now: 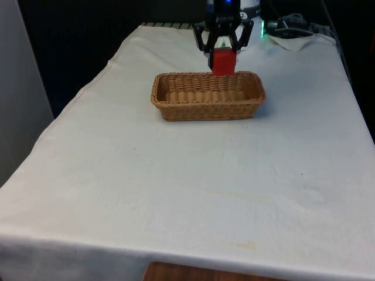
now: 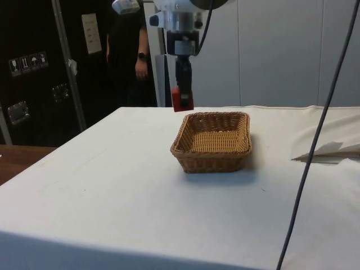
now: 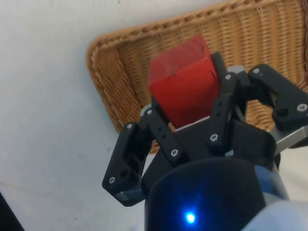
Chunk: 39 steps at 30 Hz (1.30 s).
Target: Pick up the cube and place it into the basket.
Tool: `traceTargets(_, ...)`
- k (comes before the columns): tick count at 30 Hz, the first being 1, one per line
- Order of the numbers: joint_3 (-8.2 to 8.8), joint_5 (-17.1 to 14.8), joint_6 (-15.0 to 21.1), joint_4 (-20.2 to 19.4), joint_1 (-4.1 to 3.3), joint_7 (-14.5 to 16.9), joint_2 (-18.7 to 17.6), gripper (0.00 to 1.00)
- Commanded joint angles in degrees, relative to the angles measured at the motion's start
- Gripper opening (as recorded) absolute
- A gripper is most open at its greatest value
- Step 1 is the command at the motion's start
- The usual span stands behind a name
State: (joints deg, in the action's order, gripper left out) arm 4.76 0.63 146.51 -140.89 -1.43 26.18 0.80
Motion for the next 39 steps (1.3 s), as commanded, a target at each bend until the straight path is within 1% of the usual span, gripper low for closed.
traceTargets(1,0.0,0.0,0.0,0.0,0.0,0.0,0.0,0.0)
traceTargets(2,0.34,0.0,1.0,-1.4,0.17,0.6,1.1,0.0)
traceTargets(4,1.03,0.1,1.3,-2.9,0.23,1.3,2.3,0.0)
traceTargets(8,1.95,0.1,2.1,-4.9,0.23,2.1,3.6,0.0)
traceTargets(9,2.12,0.1,2.3,-5.3,0.17,2.3,3.8,0.0)
traceTargets(10,2.06,0.0,1.4,-4.7,0.06,2.1,3.5,0.0)
traceTargets(11,2.52,0.1,3.0,-6.2,0.23,2.7,4.2,0.0)
traceTargets(17,3.72,0.0,5.0,-8.4,0.23,3.8,4.5,0.0)
traceTargets(19,4.24,-0.1,5.7,-8.9,0.23,4.4,4.4,0.0)
traceTargets(20,4.13,0.0,4.9,-8.6,0.11,4.0,4.3,0.0)
traceTargets(21,4.7,-0.1,6.4,-9.4,0.29,5.0,4.2,0.0)
traceTargets(26,6.36,-0.6,8.4,-10.4,0.17,7.0,3.2,0.0)
traceTargets(27,6.82,-0.8,9.3,-10.6,0.11,7.5,2.5,0.0)
traceTargets(28,6.93,-1.0,9.9,-10.7,0.06,7.8,2.1,0.0)
traceTargets(29,6.99,-0.1,9.2,-10.5,0.17,7.0,2.1,0.0)
traceTargets(30,7.1,-1.3,10.4,-10.8,0.06,8.1,1.7,0.0)
traceTargets(32,7.28,-1.7,11.5,-10.8,0.0,8.5,1.0,0.0)
traceTargets(33,7.16,-2.2,12.5,-11.0,-0.11,8.8,0.5,0.0)
traceTargets(34,7.16,-2.2,12.5,-11.0,-0.11,8.8,0.5,0.0)
traceTargets(38,6.82,-3.1,14.4,-10.9,-0.17,9.1,-0.9,0.0)
traceTargets(39,7.16,-1.3,13.6,-10.7,0.17,8.0,-1.0,0.0)
